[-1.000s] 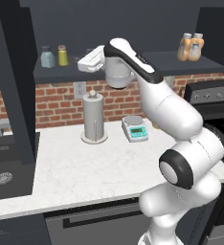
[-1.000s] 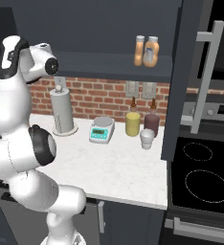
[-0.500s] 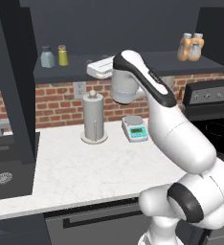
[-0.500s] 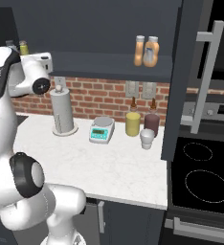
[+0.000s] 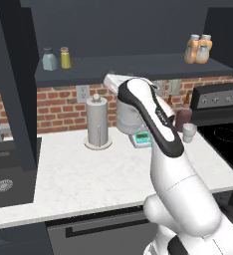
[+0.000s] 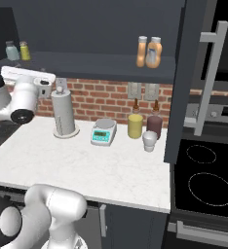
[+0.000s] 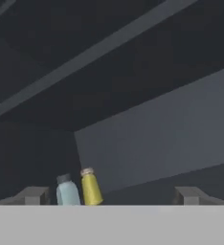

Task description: Put the shaker and condiment bottle from the counter next to their counterparts in the cabinet.

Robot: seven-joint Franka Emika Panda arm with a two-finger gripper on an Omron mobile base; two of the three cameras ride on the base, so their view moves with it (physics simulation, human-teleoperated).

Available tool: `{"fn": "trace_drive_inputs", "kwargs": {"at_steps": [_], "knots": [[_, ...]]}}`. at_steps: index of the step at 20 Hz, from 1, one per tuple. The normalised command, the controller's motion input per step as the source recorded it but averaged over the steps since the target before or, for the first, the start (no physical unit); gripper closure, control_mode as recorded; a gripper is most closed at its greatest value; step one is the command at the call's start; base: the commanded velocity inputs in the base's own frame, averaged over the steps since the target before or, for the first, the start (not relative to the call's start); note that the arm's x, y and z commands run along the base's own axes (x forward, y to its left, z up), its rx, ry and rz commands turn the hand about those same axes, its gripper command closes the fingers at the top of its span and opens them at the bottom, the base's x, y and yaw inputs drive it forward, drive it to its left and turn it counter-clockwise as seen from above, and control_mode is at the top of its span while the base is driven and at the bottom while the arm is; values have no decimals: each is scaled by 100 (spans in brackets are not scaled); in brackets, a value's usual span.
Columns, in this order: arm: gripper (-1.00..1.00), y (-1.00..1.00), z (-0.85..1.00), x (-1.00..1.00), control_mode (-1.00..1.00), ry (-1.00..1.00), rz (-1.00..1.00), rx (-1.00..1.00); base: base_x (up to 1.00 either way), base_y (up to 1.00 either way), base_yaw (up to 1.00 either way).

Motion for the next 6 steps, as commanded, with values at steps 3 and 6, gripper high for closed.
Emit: {"fn": "trace_drive_inputs", "kwargs": {"at_steps": [3, 6], "knots": [[-100, -45, -5, -68, -100, 11, -23, 21, 0, 0, 0], [-100, -40, -8, -63, -100, 13, -22, 19, 0, 0, 0]]}}
